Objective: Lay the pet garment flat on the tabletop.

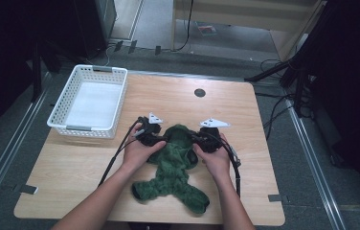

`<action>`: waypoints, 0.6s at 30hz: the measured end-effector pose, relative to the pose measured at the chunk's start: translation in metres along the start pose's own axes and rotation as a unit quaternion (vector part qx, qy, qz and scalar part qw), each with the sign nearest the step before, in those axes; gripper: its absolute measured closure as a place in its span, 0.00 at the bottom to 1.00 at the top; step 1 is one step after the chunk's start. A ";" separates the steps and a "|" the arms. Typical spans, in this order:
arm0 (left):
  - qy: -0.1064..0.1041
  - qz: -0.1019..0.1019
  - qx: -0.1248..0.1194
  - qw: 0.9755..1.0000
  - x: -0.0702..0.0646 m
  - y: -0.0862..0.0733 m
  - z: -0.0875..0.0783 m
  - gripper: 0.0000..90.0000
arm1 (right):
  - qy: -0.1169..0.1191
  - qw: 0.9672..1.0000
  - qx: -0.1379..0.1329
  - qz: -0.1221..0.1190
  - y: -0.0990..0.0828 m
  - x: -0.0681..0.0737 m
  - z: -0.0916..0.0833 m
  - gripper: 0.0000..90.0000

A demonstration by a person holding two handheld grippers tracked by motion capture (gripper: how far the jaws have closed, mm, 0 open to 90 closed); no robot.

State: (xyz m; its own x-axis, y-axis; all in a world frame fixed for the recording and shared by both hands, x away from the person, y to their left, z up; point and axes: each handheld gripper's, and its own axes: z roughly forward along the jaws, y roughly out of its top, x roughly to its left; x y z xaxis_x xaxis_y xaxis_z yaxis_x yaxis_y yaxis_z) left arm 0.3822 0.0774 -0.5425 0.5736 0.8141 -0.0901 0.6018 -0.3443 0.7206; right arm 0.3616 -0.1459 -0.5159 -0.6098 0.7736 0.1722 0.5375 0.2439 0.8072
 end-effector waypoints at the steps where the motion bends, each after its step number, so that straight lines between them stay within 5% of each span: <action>1: 0.004 0.006 0.000 1.000 0.000 0.001 0.001 0.60 | 0.003 1.000 -0.009 0.003 -0.002 -0.001 -0.002 0.96; 5: 0.026 0.020 -0.012 0.999 0.001 0.003 -0.005 0.92 | -0.004 1.000 -0.016 -0.003 -0.011 -0.007 -0.004 0.96; 7: 0.035 0.009 -0.030 0.999 0.003 0.002 -0.010 0.96 | -0.007 1.000 -0.008 -0.021 -0.014 -0.008 -0.005 0.98; 9: 0.042 0.009 -0.034 0.999 0.004 0.000 -0.013 0.95 | 0.001 0.999 -0.002 -0.034 -0.020 -0.007 -0.006 0.99; 13: 0.049 0.016 -0.028 0.998 0.003 -0.009 -0.010 0.86 | -0.028 0.997 0.037 -0.068 -0.028 -0.004 0.002 0.95; 16: 0.025 0.019 -0.034 0.999 0.009 -0.014 -0.016 0.72 | -0.042 0.995 0.057 -0.068 -0.029 -0.008 0.001 0.69; 18: -0.015 0.023 -0.056 0.998 0.013 -0.017 -0.025 0.70 | -0.029 0.997 0.053 -0.048 -0.027 -0.014 -0.005 0.59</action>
State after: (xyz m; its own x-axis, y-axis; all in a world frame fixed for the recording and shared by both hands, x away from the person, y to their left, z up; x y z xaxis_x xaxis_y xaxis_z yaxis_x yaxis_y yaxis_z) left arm 0.3653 0.1053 -0.5385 0.6167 0.7838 -0.0734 0.5093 -0.3262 0.7964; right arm 0.3528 -0.1666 -0.5370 -0.6282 0.7756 0.0622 0.5388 0.3759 0.7539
